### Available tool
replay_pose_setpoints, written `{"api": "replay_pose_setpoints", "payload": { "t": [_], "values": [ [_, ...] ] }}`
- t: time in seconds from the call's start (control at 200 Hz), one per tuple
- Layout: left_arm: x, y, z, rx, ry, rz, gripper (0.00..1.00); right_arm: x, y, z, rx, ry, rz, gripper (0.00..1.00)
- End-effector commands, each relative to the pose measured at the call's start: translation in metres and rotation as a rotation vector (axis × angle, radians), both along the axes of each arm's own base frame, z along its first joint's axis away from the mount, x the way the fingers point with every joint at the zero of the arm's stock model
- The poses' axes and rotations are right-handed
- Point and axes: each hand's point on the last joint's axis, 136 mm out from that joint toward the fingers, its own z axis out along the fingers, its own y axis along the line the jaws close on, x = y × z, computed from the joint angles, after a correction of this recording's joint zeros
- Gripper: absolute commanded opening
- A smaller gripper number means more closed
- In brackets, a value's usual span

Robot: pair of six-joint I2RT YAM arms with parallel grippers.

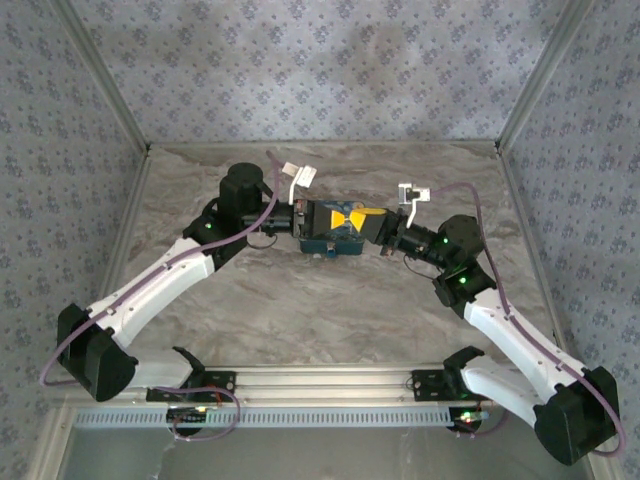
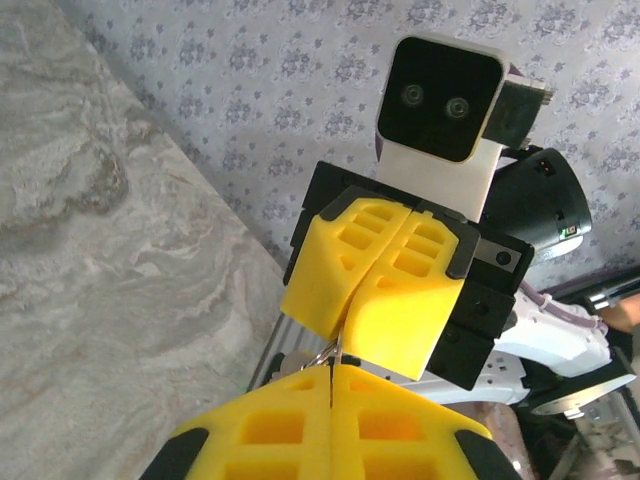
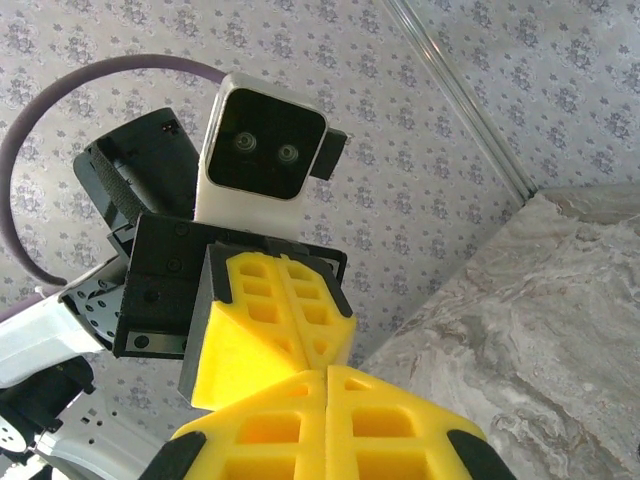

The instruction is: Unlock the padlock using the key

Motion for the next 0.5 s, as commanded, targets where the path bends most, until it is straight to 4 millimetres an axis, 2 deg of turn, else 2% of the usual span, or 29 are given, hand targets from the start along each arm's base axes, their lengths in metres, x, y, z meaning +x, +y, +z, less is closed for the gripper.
{"api": "replay_pose_setpoints", "payload": {
  "t": [0.0, 0.06, 0.115, 0.16, 0.245, 0.37, 0.495],
  "values": [
    [-0.007, -0.002, 0.009, -0.022, -0.038, -0.036, 0.0, 0.002, -0.002, -0.003, 0.003, 0.007, -0.015, 0.01],
    [-0.008, -0.002, 0.009, -0.016, -0.044, -0.038, 0.0, 0.003, -0.003, -0.006, -0.01, 0.018, -0.023, 0.16],
    [-0.008, 0.0, 0.007, 0.002, -0.049, -0.039, 0.0, 0.003, -0.005, -0.008, -0.018, 0.027, -0.03, 0.36],
    [-0.01, 0.0, 0.007, 0.014, -0.051, -0.044, 0.0, 0.002, -0.007, -0.007, -0.019, 0.025, -0.032, 0.44],
    [-0.013, 0.0, 0.007, 0.021, -0.053, -0.059, 0.0, -0.002, -0.009, -0.002, -0.018, 0.011, -0.02, 0.47],
    [-0.015, 0.001, 0.008, 0.028, -0.053, -0.073, 0.0, -0.008, -0.006, 0.002, -0.027, 0.004, 0.024, 0.39],
    [-0.015, 0.001, 0.01, 0.025, -0.059, -0.077, 0.0, -0.011, 0.0, -0.002, -0.043, 0.018, 0.077, 0.4]
  ]
}}
